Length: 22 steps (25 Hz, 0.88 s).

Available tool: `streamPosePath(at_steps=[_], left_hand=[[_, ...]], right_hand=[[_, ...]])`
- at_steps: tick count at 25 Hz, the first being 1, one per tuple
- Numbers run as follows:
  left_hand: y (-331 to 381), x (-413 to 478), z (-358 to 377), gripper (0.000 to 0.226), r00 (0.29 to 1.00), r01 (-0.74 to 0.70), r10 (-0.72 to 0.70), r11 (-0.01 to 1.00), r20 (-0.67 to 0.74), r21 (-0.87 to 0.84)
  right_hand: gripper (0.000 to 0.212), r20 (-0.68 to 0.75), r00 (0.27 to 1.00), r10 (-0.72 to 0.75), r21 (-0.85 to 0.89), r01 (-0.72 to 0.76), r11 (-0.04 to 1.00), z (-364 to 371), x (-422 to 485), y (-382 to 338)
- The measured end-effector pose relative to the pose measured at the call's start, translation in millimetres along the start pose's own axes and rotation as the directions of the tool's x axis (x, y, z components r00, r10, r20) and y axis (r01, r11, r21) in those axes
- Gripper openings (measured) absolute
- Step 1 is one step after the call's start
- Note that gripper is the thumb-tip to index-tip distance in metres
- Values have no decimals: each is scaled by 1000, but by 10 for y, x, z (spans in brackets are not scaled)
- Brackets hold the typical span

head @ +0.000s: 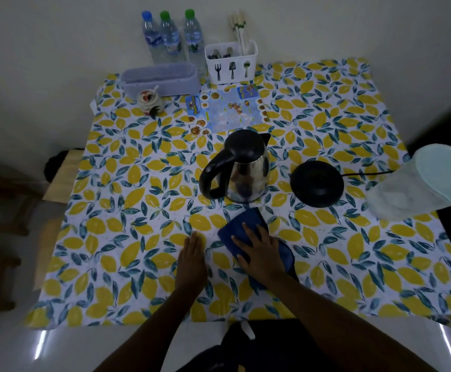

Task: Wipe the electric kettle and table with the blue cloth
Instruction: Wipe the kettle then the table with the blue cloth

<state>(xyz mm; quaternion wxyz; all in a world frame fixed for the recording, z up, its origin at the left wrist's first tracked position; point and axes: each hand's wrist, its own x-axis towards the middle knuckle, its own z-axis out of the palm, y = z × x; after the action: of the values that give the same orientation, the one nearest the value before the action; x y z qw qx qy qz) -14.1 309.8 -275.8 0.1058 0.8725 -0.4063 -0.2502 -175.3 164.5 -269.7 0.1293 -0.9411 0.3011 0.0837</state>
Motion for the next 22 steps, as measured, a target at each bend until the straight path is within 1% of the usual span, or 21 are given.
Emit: streamPosePath(at_steps=[3,5,7,10,11,12,13,14,16,18,20,22], left_hand=[[-34,-32,-5,55,999,-42,42,999,-7,2],[-44,-41,-4,56,999,-45,45,999,-2,-2],[-55,-41,0,60,999,-39,39,999,10,13],[-20,-49,0,63,999,-25,24,999,45,42],[-6,-43,-4,64,998,-23,20,998,57,54],[1,-41,-14,64,997,-20,15,998,75,66],[6,-38,-24,63,996,-17,10,997,92,76],[7,-37,-28,62,995,-19,10,996,101,86],[4,-38,-43,60,994,-28,17,995,112,100],[-12,-35,-52,59,992,-37,24,994,122,107],[-30,-38,-49,59,992,-46,31,991,119,124],[-40,-46,-45,59,992,-59,44,989,116,133]], right_hand=[[51,13,997,-75,-7,75,997,112,-302,152],[50,-6,999,-35,-14,35,999,91,-403,410],[49,-36,993,111,-14,-112,994,-30,-385,694],[48,-55,926,373,81,-368,926,-201,-148,904],[48,-49,903,427,105,-420,901,-230,-41,856],[48,-47,892,450,120,-442,889,-240,53,749],[48,-50,897,439,130,-430,893,-242,128,599],[48,-56,916,397,129,-388,913,-228,178,430],[47,-44,964,261,102,-255,962,-148,159,91],[45,-14,990,140,91,-138,986,-16,-39,-146],[45,-5,999,43,49,-43,998,95,-359,-202],[47,-5,1000,-17,19,17,1000,150,-602,-49]])
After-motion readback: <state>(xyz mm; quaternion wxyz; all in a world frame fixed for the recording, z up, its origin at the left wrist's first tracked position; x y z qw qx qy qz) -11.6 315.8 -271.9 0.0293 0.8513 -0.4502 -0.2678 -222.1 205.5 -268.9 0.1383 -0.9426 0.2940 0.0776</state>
